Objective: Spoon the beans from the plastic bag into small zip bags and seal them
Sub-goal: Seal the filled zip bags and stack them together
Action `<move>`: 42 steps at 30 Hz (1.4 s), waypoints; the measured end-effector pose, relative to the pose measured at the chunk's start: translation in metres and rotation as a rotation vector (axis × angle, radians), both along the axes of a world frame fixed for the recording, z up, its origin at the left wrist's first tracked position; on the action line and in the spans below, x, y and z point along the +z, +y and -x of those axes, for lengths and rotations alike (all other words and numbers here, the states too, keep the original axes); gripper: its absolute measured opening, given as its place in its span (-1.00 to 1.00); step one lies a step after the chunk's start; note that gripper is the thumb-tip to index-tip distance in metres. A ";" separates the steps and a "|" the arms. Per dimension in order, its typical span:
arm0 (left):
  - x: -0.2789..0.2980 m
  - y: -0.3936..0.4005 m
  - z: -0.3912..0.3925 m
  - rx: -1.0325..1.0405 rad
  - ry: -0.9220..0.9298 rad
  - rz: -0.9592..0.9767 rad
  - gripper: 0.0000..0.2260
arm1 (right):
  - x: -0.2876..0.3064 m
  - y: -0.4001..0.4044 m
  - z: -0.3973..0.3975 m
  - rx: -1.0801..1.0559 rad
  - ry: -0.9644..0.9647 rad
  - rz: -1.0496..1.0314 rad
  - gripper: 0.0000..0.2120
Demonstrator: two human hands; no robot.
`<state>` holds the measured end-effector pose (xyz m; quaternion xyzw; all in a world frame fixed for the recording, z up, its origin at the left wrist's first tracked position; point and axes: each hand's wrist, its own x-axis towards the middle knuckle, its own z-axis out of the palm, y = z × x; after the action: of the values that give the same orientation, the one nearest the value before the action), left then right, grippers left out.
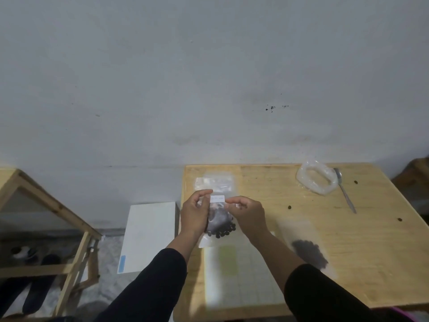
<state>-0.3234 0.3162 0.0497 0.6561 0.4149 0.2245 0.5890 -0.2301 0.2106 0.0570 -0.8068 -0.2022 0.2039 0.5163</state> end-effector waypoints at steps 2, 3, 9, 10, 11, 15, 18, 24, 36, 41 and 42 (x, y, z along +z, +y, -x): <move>-0.007 0.004 -0.008 -0.047 0.026 -0.006 -0.86 | -0.005 0.003 -0.014 -0.024 0.011 0.031 -0.88; -0.010 0.005 -0.012 -0.063 0.048 -0.010 -0.85 | -0.009 0.004 -0.022 -0.033 0.019 0.041 -0.87; -0.026 0.016 -0.037 0.058 0.144 -0.040 -0.79 | -0.032 0.021 -0.062 -0.019 0.015 0.150 -0.85; -0.028 0.018 -0.043 0.072 0.167 -0.053 -0.77 | -0.035 0.024 -0.067 -0.004 0.011 0.168 -0.84; -0.031 0.020 -0.048 0.082 0.187 -0.060 -0.75 | -0.038 0.028 -0.071 0.015 0.008 0.191 -0.82; -0.041 0.027 -0.060 0.087 0.279 -0.089 -0.74 | -0.048 0.038 -0.085 0.102 0.018 0.268 -0.76; -0.047 0.030 -0.064 0.077 0.318 -0.134 -0.74 | -0.052 0.042 -0.091 0.147 0.009 0.307 -0.74; -0.045 0.033 -0.068 -0.009 0.393 -0.182 -0.75 | -0.049 0.043 -0.093 0.292 -0.195 0.407 -0.69; -0.017 -0.008 -0.087 -0.299 0.337 -0.472 -0.74 | -0.018 -0.029 -0.089 0.215 -0.325 0.624 -0.55; -0.021 -0.070 -0.101 -0.515 0.299 -0.544 -0.70 | -0.013 -0.106 -0.089 0.020 -0.245 0.670 -0.58; -0.023 -0.083 -0.102 -0.566 0.311 -0.519 -0.67 | -0.013 -0.122 -0.087 -0.016 -0.229 0.685 -0.59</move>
<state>-0.2215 0.2329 0.0270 0.8973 0.2316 0.0489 0.3727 -0.1430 0.0887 0.0445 -0.9522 -0.1723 0.1642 0.1914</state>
